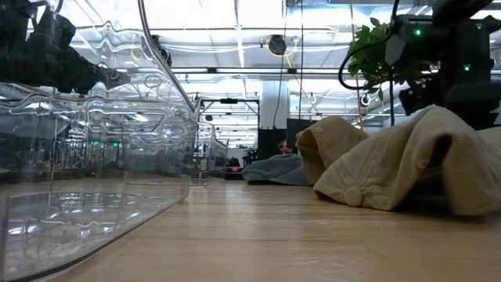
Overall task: Stack caps by color
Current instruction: Put the top right blue cap into the top transparent bin
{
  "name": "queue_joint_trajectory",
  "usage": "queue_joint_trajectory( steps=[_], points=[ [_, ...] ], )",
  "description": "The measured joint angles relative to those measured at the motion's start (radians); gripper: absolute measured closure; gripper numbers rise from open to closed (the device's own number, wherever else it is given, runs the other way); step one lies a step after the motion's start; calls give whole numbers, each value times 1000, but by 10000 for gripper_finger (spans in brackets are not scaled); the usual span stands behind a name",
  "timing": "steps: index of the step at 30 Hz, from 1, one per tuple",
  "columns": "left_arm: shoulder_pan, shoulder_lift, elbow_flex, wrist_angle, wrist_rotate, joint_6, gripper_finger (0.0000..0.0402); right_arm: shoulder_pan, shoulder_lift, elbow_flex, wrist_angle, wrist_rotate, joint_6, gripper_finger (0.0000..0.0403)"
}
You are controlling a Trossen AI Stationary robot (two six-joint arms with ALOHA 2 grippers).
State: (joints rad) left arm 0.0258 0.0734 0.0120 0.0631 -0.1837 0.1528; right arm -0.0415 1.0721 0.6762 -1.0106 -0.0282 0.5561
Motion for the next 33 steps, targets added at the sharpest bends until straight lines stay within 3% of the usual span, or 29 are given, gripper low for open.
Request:
queue_joint_trajectory(
  steps=[12, 33],
  points=[
    [0, 0, 0, 0, 0, 0, 314, 51, 0, 279, -207, 103, -3, 402],
    [0, 0, 0, 0, 0, 0, 314, 77, 0, 642, -332, 219, -42, 403]
  ],
)
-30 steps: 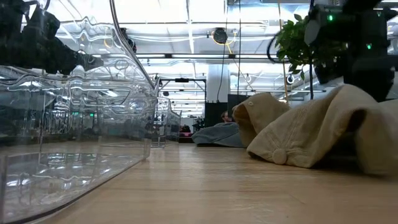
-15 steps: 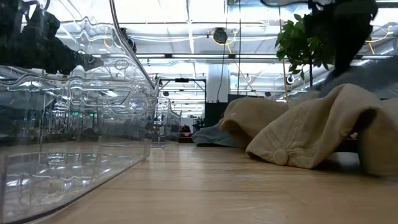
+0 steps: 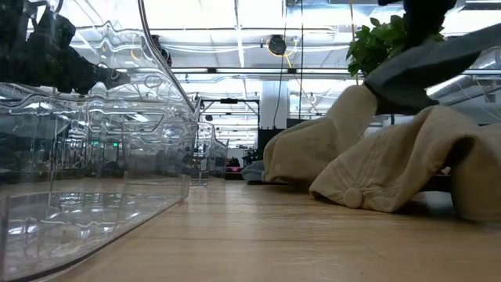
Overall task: Stack caps by color
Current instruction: Put the top right blue cap into the top transparent bin
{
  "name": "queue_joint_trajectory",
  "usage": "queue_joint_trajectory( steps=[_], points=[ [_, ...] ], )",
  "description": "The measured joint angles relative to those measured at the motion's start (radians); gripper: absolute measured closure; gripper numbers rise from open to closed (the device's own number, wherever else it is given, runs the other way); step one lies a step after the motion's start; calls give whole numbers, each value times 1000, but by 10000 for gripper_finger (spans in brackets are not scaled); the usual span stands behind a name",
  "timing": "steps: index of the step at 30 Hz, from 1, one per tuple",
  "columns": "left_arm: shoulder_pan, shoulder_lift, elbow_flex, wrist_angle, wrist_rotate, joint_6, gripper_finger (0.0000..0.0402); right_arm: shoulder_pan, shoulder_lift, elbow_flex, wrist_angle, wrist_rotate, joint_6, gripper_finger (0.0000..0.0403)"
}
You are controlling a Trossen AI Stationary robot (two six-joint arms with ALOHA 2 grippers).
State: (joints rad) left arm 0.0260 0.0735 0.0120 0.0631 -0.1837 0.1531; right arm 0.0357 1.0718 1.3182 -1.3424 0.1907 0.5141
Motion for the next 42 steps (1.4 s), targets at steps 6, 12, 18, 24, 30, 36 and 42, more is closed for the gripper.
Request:
queue_joint_trajectory(
  steps=[6, 12, 18, 24, 30, 36, 42],
  points=[
    [0, 0, 0, 0, 0, 0, 314, 0, -1, 47, 22, 52, -28, 403],
    [0, 0, 0, 0, 0, 0, 314, -3, 0, 47, 147, 52, -108, 403],
    [0, 0, 1, 0, 0, 0, 314, 6, 0, 47, 271, 59, -197, 403],
    [0, 0, 1, 0, 0, 0, 314, 5, 0, 47, 366, 100, -275, 403],
    [0, 0, 1, 0, 0, 0, 314, 6, 0, 46, 440, 97, -341, 403],
    [0, 0, 1, 0, 0, 0, 314, 6, 0, 46, 479, 97, -381, 403],
    [0, 0, 1, 0, 0, 0, 314, 6, 0, 46, 479, 97, -392, 403]
  ],
)
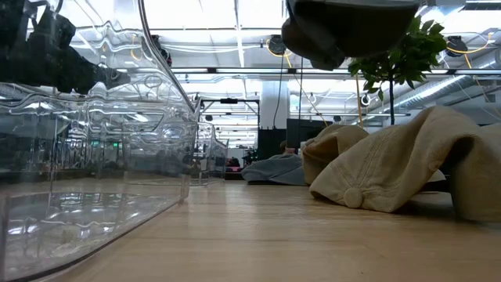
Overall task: Stack caps by color
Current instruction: Put the top right blue cap into the top transparent bin
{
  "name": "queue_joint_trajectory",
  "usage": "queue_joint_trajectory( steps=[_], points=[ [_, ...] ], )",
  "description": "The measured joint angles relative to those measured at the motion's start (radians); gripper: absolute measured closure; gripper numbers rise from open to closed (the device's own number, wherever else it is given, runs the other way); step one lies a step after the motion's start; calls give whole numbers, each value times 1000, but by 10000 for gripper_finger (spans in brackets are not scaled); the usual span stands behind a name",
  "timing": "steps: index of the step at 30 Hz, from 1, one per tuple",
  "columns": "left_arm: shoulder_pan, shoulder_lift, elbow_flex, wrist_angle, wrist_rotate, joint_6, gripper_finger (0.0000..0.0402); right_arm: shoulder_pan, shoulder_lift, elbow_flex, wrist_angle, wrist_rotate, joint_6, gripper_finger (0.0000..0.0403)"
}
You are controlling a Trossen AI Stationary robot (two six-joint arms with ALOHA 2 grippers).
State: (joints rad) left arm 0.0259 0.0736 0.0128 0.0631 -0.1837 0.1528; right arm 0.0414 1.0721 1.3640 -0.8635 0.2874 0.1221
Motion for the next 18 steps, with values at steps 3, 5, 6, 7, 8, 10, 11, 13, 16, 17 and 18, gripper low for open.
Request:
queue_joint_trajectory(
  steps=[3, 5, 6, 7, 8, 10, 11, 13, 16, 17, 18],
  points=[
    [0, 0, 0, 1, 0, 0, 314, 0, 0, -1, 3, 0, 12, 403],
    [0, 0, 0, 4, 0, -6, 314, 0, -1, -18, 44, 0, 16, 403],
    [0, 0, 0, 10, 0, -11, 314, 0, -2, -33, 78, 0, 14, 403],
    [0, 0, 0, 24, 0, -23, 314, 0, -1, -48, 108, 0, 7, 403],
    [0, 0, 0, 43, 0, -41, 314, 0, 0, -62, 132, -1, -1, 403],
    [0, 0, 0, 76, 1, -83, 314, 0, 0, -97, 197, -1, -18, 403],
    [0, 0, 0, 85, 1, -106, 314, 0, -1, -117, 236, -1, -29, 403],
    [0, 0, 0, 98, 1, -146, 314, 0, -1, -161, 316, -1, -57, 403],
    [0, 0, 0, 105, 1, -203, 314, 0, 0, -224, 429, -2, -109, 403],
    [0, 0, 0, 110, 1, -217, 314, 0, 0, -245, 475, -3, -128, 403],
    [0, 0, 0, 120, 1, -225, 314, 0, 0, -267, 522, -3, -148, 403]
  ],
)
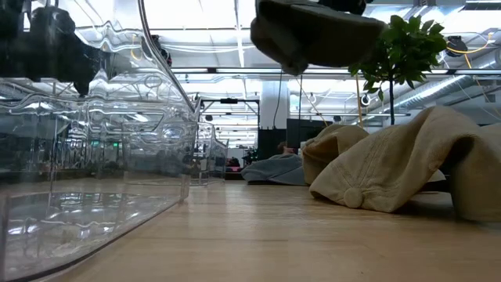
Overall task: Stack caps by color
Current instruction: Put the top right blue cap into the top transparent bin
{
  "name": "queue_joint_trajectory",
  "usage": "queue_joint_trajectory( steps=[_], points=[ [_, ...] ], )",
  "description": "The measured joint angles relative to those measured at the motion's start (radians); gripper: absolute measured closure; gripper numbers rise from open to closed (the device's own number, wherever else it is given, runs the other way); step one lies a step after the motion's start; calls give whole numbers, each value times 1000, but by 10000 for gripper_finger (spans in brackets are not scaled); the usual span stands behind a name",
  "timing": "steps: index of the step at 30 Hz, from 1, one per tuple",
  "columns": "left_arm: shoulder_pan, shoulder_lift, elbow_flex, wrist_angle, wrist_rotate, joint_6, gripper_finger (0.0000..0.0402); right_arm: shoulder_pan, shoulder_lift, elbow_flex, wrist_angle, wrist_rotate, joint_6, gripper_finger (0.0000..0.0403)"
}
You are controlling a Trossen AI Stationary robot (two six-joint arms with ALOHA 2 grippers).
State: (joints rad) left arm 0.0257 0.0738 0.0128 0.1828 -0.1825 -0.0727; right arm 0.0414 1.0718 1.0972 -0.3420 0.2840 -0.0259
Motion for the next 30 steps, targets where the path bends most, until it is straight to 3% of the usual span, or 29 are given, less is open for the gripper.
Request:
queue_joint_trajectory(
  steps=[7, 10, 13, 17, 21, 25, 30],
  points=[
    [0, 0, 0, 95, -2, -1, 314, 0, 0, -113, 248, 0, -138, 403],
    [0, 2, 21, 148, -2, -144, 314, 0, 0, -153, 323, 0, -197, 403],
    [0, 44, 91, 95, 9, -226, 310, -1, 1, -167, 366, -1, -236, 403],
    [0, 211, 215, 57, 15, -262, 271, -10, 8, -180, 407, -1, -273, 403],
    [0, 464, 362, 37, 54, -237, 194, -27, 13, -198, 452, -1, -299, 403],
    [4, 679, 522, 20, 22, -178, 125, -42, 18, -210, 493, -1, -309, 403],
    [44, 843, 679, 21, 68, -236, 89, -42, 27, -214, 537, -1, -346, 403]
  ],
)
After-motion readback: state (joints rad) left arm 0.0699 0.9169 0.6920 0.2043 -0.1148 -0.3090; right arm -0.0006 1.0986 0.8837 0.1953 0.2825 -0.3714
